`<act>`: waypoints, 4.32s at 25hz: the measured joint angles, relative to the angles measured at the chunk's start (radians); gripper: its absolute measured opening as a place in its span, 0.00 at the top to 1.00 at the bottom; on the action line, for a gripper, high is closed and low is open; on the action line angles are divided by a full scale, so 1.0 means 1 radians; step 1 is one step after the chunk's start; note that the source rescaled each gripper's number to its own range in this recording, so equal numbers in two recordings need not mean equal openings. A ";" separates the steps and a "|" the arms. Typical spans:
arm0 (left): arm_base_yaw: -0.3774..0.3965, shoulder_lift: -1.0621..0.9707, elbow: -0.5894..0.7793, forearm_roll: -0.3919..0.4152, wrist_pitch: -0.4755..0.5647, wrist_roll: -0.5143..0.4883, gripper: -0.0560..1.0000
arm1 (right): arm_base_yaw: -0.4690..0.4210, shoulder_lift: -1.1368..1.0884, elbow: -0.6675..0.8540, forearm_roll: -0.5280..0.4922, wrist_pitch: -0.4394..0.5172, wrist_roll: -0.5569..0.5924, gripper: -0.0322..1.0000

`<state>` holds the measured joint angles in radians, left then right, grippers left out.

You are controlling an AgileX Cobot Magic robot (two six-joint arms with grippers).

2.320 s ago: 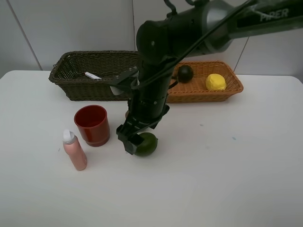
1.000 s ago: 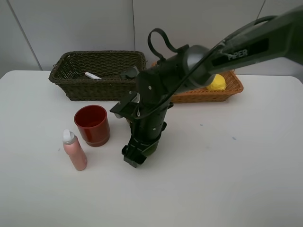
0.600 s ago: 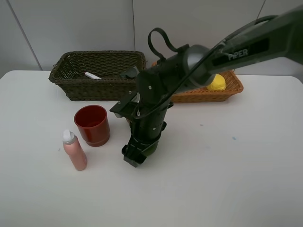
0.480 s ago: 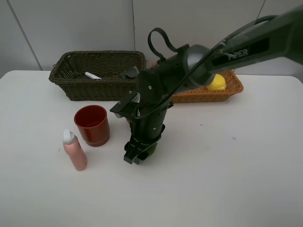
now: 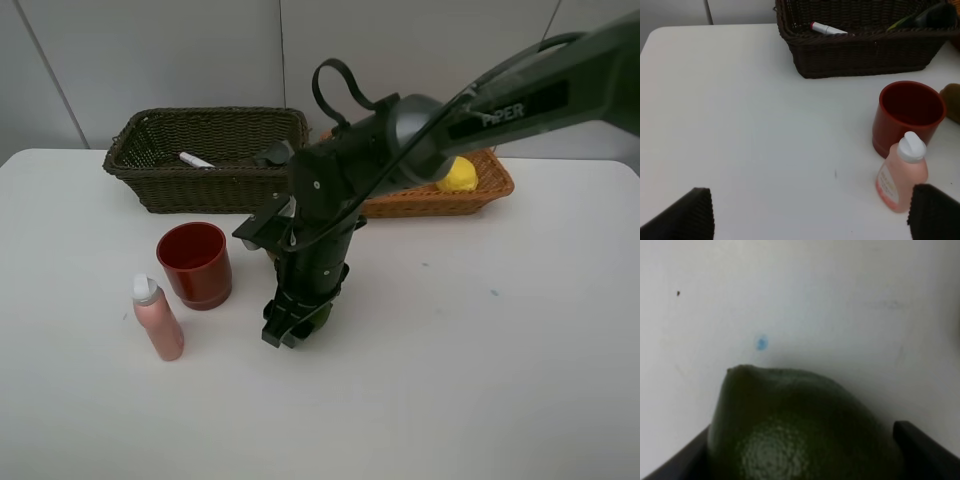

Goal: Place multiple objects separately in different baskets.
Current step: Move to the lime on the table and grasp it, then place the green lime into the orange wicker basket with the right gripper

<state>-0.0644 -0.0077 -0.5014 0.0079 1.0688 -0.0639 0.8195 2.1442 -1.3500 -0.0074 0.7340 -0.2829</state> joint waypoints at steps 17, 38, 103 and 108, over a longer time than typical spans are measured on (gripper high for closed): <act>0.000 0.000 0.000 0.000 0.000 0.000 0.00 | 0.000 -0.154 0.000 -0.033 0.093 0.001 0.33; 0.000 0.000 0.000 0.000 0.000 0.000 0.00 | -0.238 -0.410 -0.125 -0.206 0.054 0.180 0.33; 0.000 0.000 0.000 0.000 0.000 0.000 0.00 | -0.456 -0.004 -0.179 -0.129 -0.256 0.497 0.01; 0.000 0.000 0.000 0.000 0.000 0.000 0.00 | -0.456 -0.004 -0.179 -0.118 -0.254 0.497 0.00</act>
<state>-0.0644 -0.0077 -0.5014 0.0079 1.0688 -0.0639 0.3634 2.1401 -1.5285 -0.1250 0.4800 0.2138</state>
